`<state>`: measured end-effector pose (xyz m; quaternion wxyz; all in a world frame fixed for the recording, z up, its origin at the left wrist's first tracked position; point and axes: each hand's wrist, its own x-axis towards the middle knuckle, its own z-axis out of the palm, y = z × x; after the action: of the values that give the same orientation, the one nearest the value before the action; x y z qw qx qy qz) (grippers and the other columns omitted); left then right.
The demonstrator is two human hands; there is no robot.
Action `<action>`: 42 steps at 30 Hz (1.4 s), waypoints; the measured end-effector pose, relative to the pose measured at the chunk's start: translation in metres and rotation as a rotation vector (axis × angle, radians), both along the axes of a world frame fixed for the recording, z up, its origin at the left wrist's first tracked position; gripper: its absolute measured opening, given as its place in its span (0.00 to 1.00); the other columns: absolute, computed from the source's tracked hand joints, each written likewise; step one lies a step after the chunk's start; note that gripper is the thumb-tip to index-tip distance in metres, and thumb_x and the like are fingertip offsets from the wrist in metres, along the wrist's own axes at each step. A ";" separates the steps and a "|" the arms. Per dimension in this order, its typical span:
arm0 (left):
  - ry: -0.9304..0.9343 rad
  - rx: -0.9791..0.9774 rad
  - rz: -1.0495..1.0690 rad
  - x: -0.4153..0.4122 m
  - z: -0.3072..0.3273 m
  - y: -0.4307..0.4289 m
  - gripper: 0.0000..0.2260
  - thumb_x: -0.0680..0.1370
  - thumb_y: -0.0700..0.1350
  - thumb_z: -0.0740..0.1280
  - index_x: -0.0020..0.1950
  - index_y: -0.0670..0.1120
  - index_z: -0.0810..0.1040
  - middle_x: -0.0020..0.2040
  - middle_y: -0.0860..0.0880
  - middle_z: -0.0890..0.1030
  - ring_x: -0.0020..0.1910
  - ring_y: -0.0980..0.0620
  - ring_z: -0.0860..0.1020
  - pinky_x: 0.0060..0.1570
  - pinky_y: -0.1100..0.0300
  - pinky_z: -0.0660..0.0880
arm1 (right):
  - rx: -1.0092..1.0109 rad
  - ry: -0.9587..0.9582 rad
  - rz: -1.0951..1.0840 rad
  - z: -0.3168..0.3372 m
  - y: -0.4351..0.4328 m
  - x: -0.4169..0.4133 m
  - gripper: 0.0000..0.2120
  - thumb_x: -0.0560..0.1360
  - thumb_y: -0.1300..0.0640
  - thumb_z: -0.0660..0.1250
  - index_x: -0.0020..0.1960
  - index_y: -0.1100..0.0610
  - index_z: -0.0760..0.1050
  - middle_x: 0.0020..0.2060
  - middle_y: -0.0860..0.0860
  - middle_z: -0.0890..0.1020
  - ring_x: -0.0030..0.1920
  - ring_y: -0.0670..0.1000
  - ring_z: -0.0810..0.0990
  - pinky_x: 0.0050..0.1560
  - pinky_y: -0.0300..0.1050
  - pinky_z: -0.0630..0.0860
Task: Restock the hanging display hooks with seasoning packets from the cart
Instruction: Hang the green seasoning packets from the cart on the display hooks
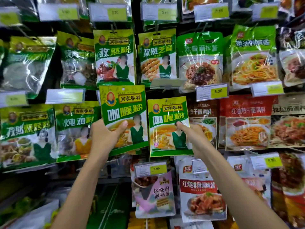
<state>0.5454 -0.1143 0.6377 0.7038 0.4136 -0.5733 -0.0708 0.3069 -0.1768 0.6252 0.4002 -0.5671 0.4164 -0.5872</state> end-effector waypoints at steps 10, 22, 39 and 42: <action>0.053 0.024 -0.103 -0.017 0.000 0.001 0.10 0.71 0.42 0.74 0.45 0.55 0.78 0.42 0.56 0.82 0.41 0.59 0.80 0.42 0.61 0.76 | -0.135 0.083 -0.050 -0.020 -0.002 0.003 0.18 0.78 0.47 0.64 0.55 0.62 0.78 0.49 0.55 0.83 0.53 0.54 0.80 0.50 0.43 0.76; 0.139 0.249 -0.474 -0.062 -0.023 -0.004 0.20 0.61 0.48 0.76 0.50 0.45 0.79 0.46 0.46 0.85 0.46 0.48 0.84 0.50 0.51 0.80 | -0.342 0.057 -0.022 -0.016 0.039 0.025 0.11 0.77 0.48 0.66 0.51 0.54 0.79 0.47 0.52 0.84 0.51 0.51 0.81 0.54 0.51 0.77; -0.727 -0.420 0.889 0.013 0.051 -0.054 0.18 0.82 0.45 0.58 0.69 0.38 0.69 0.66 0.38 0.72 0.65 0.39 0.70 0.67 0.48 0.63 | -0.231 -0.065 -0.105 -0.004 0.006 0.003 0.15 0.77 0.53 0.67 0.36 0.61 0.75 0.37 0.58 0.79 0.40 0.53 0.77 0.38 0.46 0.73; -0.769 -0.431 0.888 0.015 0.051 -0.061 0.17 0.82 0.45 0.58 0.67 0.37 0.70 0.64 0.37 0.74 0.63 0.38 0.72 0.66 0.46 0.64 | -0.204 -0.082 -0.121 0.002 0.001 0.004 0.13 0.76 0.54 0.68 0.44 0.66 0.80 0.39 0.58 0.81 0.41 0.54 0.77 0.42 0.48 0.72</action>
<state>0.5608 -0.1749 0.6884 0.4772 0.4570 -0.5603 0.4994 0.3111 -0.1761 0.6273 0.3211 -0.5544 0.3714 -0.6720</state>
